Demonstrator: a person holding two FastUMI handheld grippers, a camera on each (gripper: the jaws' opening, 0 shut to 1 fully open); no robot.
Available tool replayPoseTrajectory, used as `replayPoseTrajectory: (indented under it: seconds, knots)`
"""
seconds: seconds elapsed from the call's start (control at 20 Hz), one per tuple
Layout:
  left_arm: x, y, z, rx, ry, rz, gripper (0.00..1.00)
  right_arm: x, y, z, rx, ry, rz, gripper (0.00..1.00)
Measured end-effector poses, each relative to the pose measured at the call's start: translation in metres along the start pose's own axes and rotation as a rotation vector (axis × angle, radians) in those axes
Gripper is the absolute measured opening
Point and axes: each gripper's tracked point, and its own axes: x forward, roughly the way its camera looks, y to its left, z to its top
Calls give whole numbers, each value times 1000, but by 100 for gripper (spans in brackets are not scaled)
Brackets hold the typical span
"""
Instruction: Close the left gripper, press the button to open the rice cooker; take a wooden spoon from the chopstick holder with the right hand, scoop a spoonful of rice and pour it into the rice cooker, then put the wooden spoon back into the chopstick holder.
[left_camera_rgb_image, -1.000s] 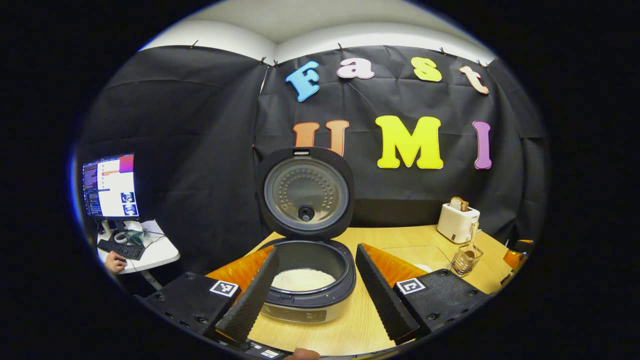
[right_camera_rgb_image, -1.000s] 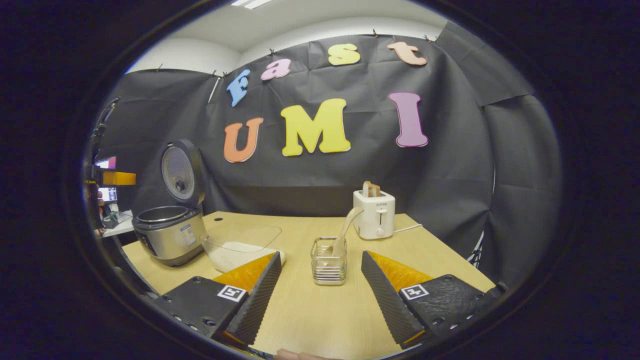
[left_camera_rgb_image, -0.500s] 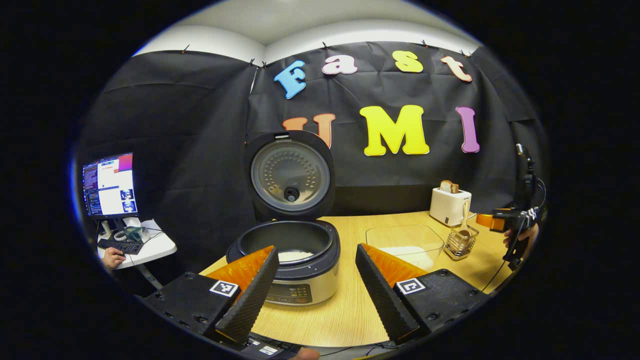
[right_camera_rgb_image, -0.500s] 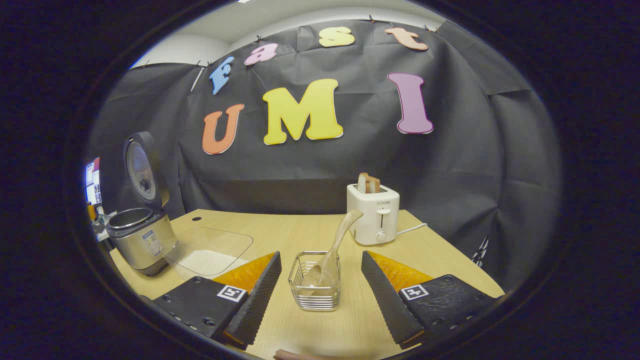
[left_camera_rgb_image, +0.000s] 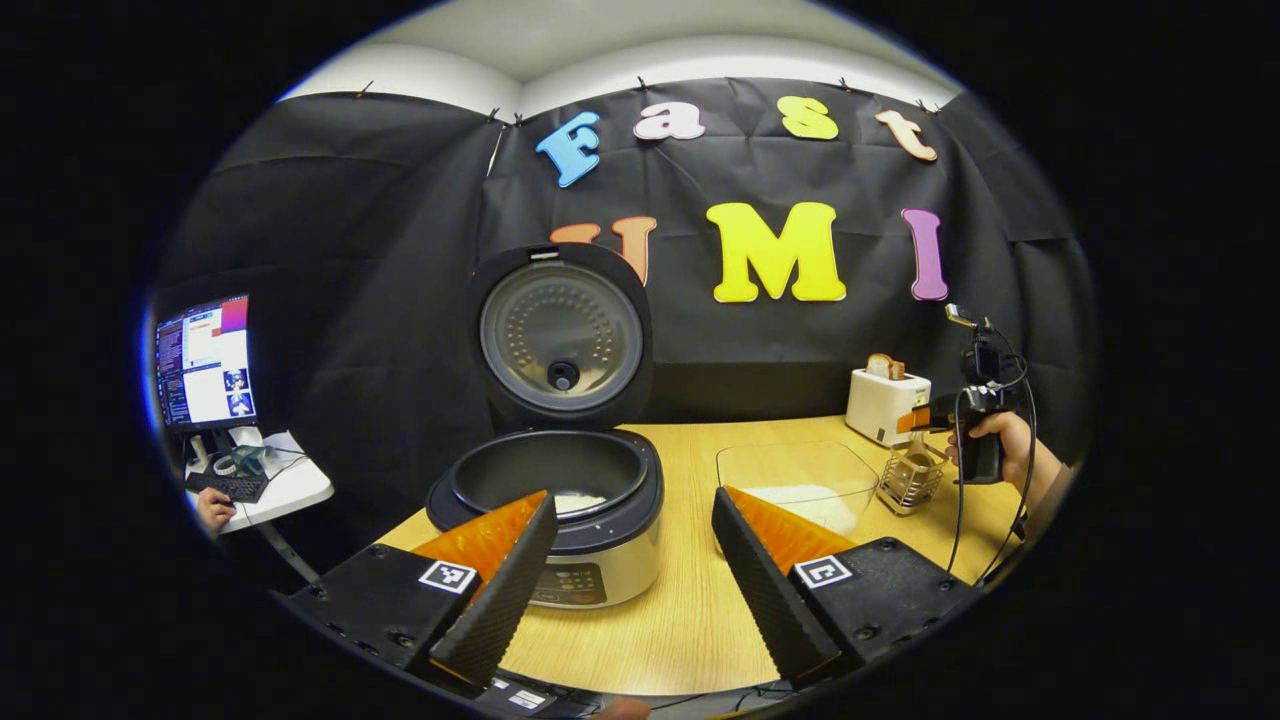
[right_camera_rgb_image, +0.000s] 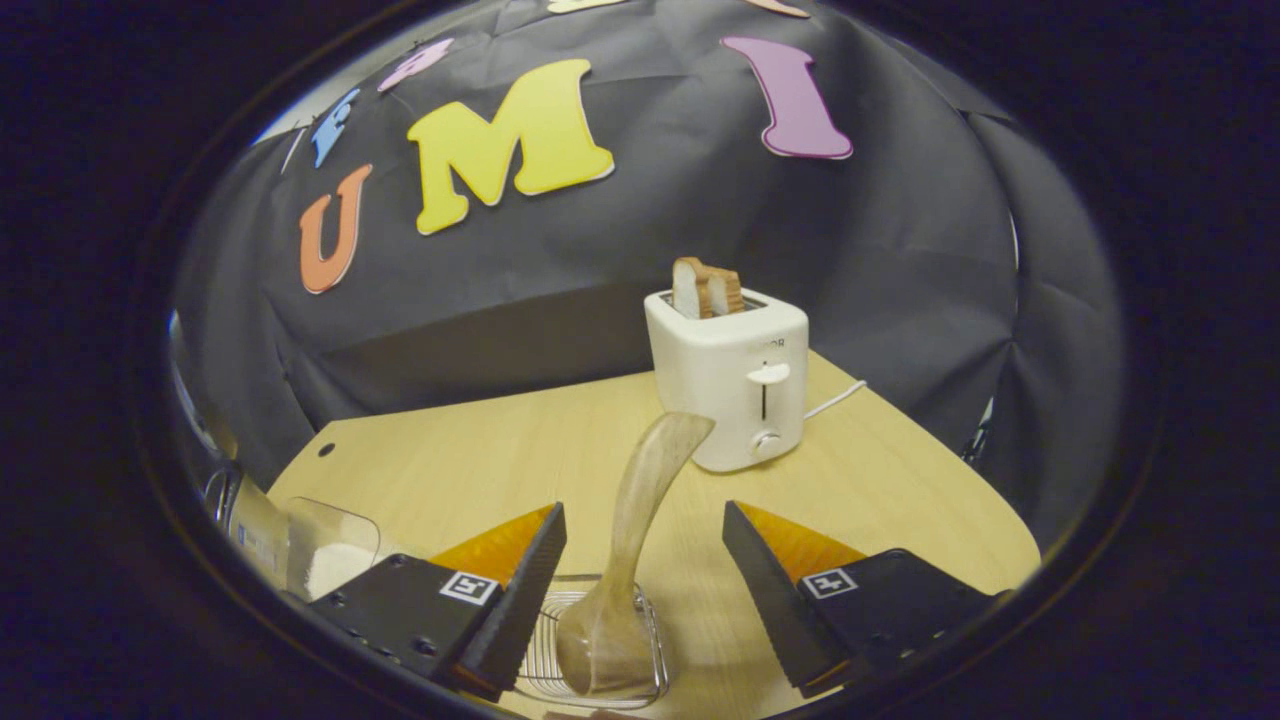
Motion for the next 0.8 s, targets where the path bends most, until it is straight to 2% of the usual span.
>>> replayPoseTrajectory:
  seconds: [0.05,0.1,0.15,0.2,0.35,0.4,0.45,0.55,0.65,0.8]
  knots:
    - [2,2,-3,-2,10,4,99,4,4,2,-9,8,14,88]
    - [2,1,-5,0,18,4,95,9,3,0,-18,17,5,83]
    - [3,1,-6,3,22,4,100,12,0,-3,-17,29,-7,76]
    - [4,1,-6,5,25,4,99,14,0,-5,-22,40,-11,69]
    - [4,-2,-8,11,28,-3,99,9,4,-4,-27,40,8,19]
    - [4,-2,-8,15,29,-6,99,1,6,-2,-1,25,27,18]
    - [4,-3,-7,19,28,-5,99,-4,10,0,18,20,35,13]
    - [2,-1,-6,18,28,-1,100,-22,10,3,-10,3,9,5]
    - [-2,-1,-3,17,20,1,99,-35,18,0,-95,1,-11,5]
    - [-10,1,7,20,-6,1,99,-60,27,20,-150,-75,-41,5]
